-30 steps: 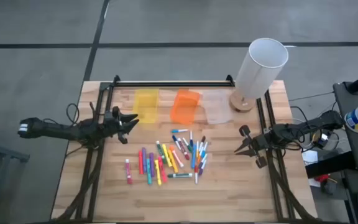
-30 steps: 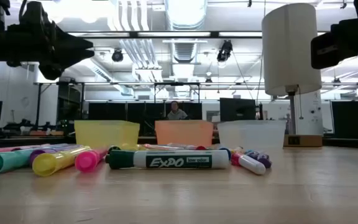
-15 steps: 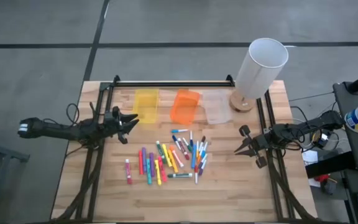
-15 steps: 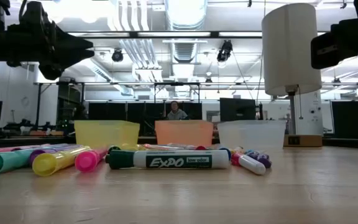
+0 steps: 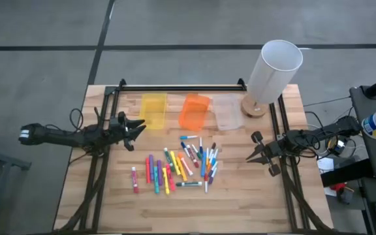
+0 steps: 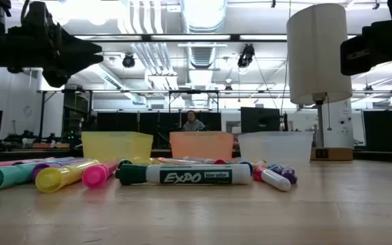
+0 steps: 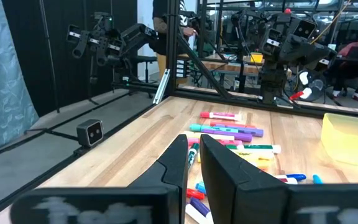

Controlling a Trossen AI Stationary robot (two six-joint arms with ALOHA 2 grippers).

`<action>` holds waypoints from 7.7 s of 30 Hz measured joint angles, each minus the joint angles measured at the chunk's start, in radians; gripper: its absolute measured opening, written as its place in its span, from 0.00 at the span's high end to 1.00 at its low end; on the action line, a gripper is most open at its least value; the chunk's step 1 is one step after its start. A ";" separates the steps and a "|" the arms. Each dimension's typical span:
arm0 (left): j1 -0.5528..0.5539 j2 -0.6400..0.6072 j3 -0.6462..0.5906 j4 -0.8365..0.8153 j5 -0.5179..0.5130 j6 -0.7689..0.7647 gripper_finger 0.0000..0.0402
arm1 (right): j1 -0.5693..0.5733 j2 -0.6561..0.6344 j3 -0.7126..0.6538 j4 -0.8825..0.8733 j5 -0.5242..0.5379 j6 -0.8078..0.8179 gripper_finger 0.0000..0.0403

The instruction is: Pick & Place Markers

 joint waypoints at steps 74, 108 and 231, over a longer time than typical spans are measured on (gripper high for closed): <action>-0.002 0.083 0.000 0.109 0.115 -0.369 0.67 | 0.000 0.638 0.341 -0.172 0.219 0.099 0.90; -0.002 0.098 0.012 0.177 0.116 -0.275 0.67 | -0.145 1.605 1.139 -0.981 0.255 -0.421 0.71; -0.002 0.196 0.093 0.697 0.169 -0.046 0.67 | -0.735 1.527 1.155 -1.048 0.383 0.003 0.93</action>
